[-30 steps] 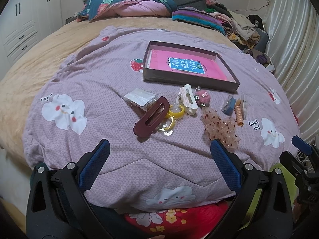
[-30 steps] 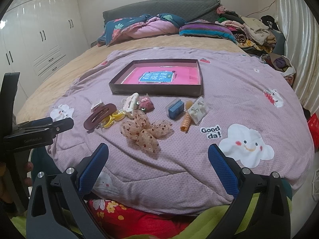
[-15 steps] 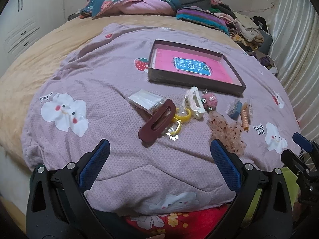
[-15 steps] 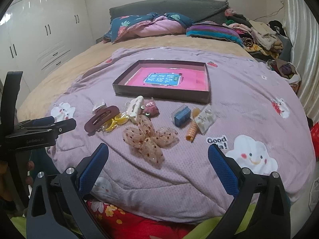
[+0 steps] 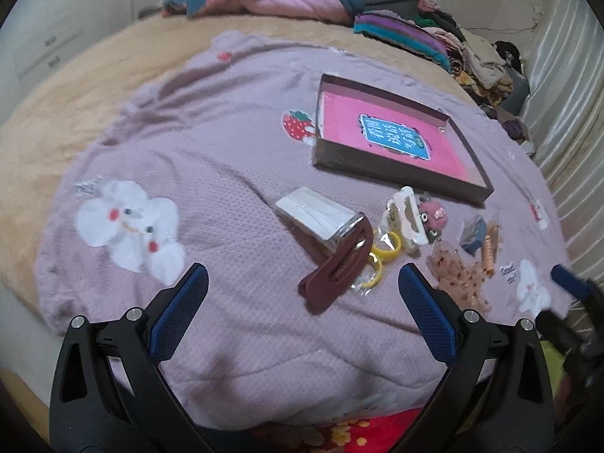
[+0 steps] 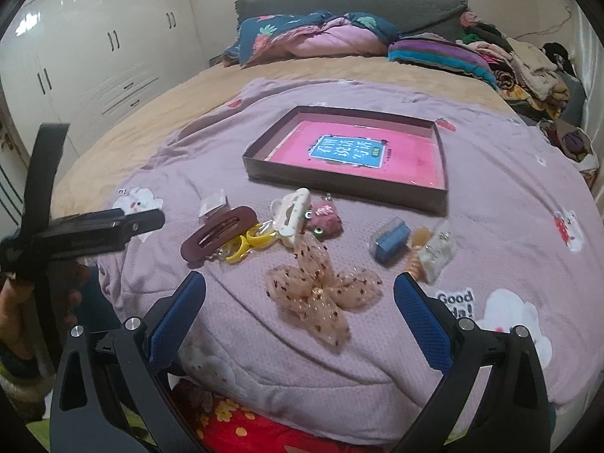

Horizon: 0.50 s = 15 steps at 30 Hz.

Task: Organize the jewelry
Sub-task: 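Grasp the clear plastic bag with the left tool while the right tool grasps the pink mesh bow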

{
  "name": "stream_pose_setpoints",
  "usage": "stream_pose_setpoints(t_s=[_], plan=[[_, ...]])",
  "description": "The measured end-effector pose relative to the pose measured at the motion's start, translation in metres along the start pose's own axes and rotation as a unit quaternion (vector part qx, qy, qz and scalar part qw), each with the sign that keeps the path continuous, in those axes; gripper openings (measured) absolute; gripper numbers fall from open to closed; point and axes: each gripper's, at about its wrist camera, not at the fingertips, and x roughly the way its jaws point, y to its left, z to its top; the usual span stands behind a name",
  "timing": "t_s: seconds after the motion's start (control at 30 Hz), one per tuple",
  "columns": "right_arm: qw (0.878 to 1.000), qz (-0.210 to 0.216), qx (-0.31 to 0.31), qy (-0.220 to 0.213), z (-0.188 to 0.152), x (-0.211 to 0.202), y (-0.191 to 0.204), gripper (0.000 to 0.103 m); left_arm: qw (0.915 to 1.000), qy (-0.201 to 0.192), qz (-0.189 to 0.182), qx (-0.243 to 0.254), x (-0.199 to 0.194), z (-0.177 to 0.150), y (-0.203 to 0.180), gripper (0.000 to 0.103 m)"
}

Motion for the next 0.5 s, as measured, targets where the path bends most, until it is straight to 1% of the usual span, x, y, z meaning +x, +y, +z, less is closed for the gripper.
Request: stream_pose_setpoints(t_s=[0.07, 0.13, 0.23, 0.33, 0.43, 0.5], plan=[[1.0, 0.002, -0.002, 0.004, 0.002, 0.005, 0.001, 0.099, 0.9998, 0.013, -0.009, -0.011, 0.01, 0.009, 0.005, 0.094], [1.0, 0.0, -0.007, 0.007, 0.003, 0.01, 0.002, 0.099, 0.9997, 0.016, -0.015, -0.013, 0.018, 0.016, 0.005, 0.094], [1.0, -0.004, -0.012, 0.01, 0.002, 0.02, 0.003, 0.099, 0.9985, 0.033, -0.027, -0.033, 0.037, 0.028, 0.01, 0.094], [1.0, -0.006, -0.009, 0.016, 0.001, 0.03, -0.001, 0.099, 0.9971, 0.056, -0.028, -0.044, 0.057, 0.034, 0.01, 0.094], [1.0, -0.006, -0.007, 0.023, 0.0, 0.04, -0.006, 0.099, 0.9923, 0.095, -0.046, -0.065, 0.08, 0.037, 0.011, 0.094], [0.999, -0.013, -0.02, 0.029, -0.001, 0.049, -0.007, 0.099, 0.9897, 0.112, -0.051, -0.073, 0.091, 0.037, 0.011, 0.094]])
